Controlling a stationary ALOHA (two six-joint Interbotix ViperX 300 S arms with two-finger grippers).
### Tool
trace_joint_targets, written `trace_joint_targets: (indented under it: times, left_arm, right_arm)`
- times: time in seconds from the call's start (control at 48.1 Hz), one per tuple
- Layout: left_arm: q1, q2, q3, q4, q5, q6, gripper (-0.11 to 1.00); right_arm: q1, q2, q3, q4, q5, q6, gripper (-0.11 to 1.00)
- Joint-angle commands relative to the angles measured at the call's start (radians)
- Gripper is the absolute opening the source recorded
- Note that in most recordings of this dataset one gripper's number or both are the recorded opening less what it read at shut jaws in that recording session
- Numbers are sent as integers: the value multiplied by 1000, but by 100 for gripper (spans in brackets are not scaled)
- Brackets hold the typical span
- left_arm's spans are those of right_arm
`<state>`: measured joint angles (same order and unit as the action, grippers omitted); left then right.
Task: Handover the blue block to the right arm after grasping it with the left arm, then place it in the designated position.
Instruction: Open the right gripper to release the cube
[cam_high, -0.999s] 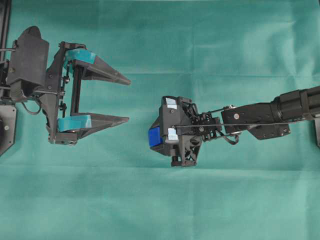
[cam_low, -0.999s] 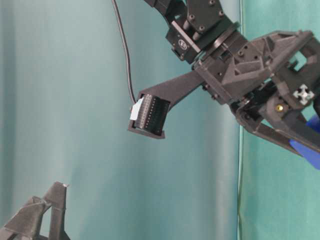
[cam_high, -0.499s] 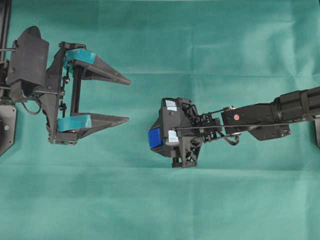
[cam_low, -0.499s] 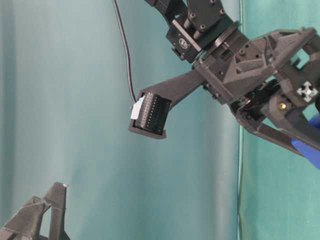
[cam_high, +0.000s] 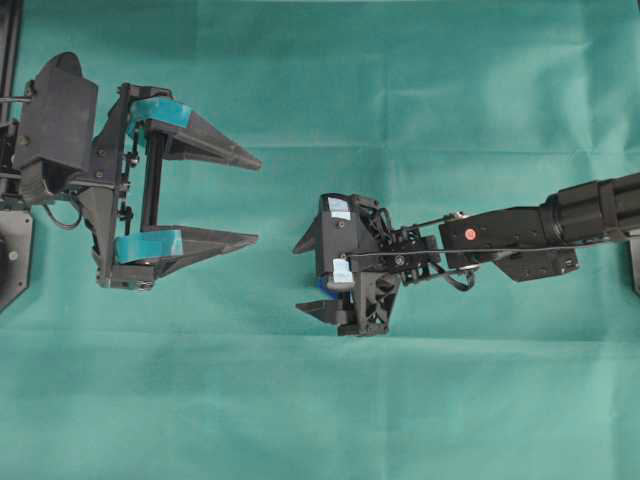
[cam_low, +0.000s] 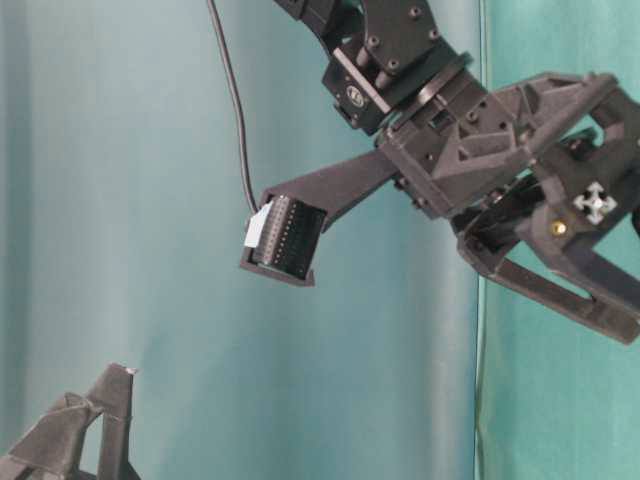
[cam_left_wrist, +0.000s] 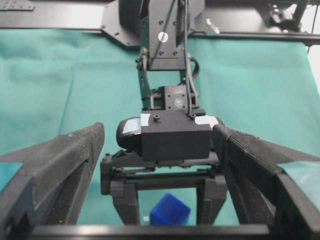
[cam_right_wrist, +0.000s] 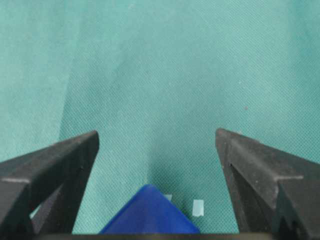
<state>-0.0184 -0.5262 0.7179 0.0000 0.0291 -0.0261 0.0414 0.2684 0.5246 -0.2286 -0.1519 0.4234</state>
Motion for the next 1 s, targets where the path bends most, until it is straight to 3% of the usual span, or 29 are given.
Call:
trace_joint_targets:
  times: [0.0, 0.375, 0.978]
  left_arm:
    - [-2, -5, -21, 0, -5, 0, 100]
    - [-2, -5, -23, 0, -5, 0, 100]
    - [-3, -5, -23, 0, -5, 0, 100]
  right_arm:
    - [0, -17, -25, 3, -8, 2, 92]
    - [0, -52, -28, 3, 15, 0, 93]
    - [0, -374, -28, -49, 256, -9, 92]
